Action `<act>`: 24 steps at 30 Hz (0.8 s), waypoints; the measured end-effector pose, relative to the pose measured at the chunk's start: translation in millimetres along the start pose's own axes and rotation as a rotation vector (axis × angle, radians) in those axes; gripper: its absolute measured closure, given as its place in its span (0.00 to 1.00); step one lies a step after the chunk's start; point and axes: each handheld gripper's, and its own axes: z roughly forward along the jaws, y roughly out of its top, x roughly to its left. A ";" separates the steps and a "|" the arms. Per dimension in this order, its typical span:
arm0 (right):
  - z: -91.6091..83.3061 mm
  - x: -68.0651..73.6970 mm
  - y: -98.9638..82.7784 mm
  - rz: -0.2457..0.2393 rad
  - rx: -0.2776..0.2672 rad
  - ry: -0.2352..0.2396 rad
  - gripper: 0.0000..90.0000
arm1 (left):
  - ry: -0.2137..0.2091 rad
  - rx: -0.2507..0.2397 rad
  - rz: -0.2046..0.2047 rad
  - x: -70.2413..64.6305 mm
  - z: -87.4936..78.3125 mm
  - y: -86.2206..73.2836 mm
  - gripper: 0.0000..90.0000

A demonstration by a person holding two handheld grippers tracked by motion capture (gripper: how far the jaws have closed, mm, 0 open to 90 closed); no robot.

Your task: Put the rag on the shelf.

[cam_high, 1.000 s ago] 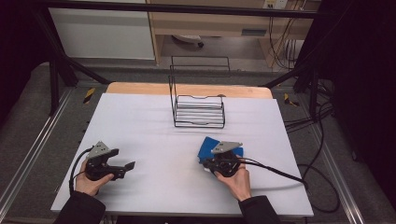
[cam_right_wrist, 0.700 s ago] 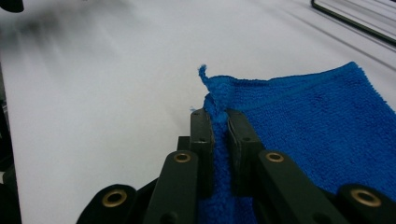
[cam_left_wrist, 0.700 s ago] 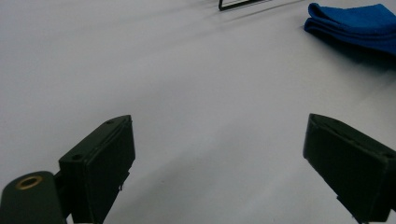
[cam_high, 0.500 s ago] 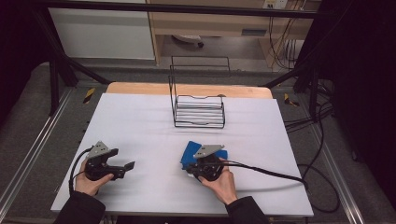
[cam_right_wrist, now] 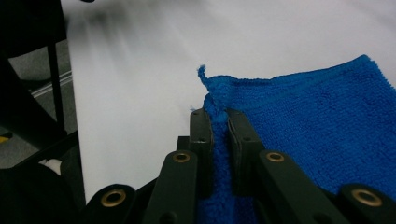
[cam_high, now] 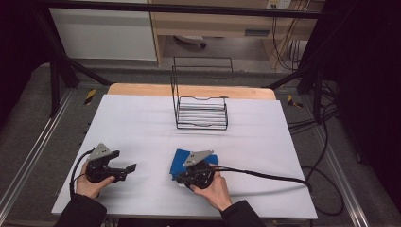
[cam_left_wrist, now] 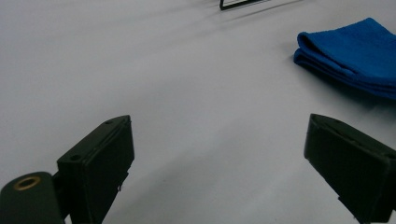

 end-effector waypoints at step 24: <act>-32.0 -19.2 -1.1 0.064 -0.067 -0.119 0.40 | -0.004 0.005 0.005 -1.5 0.5 1.1 0.09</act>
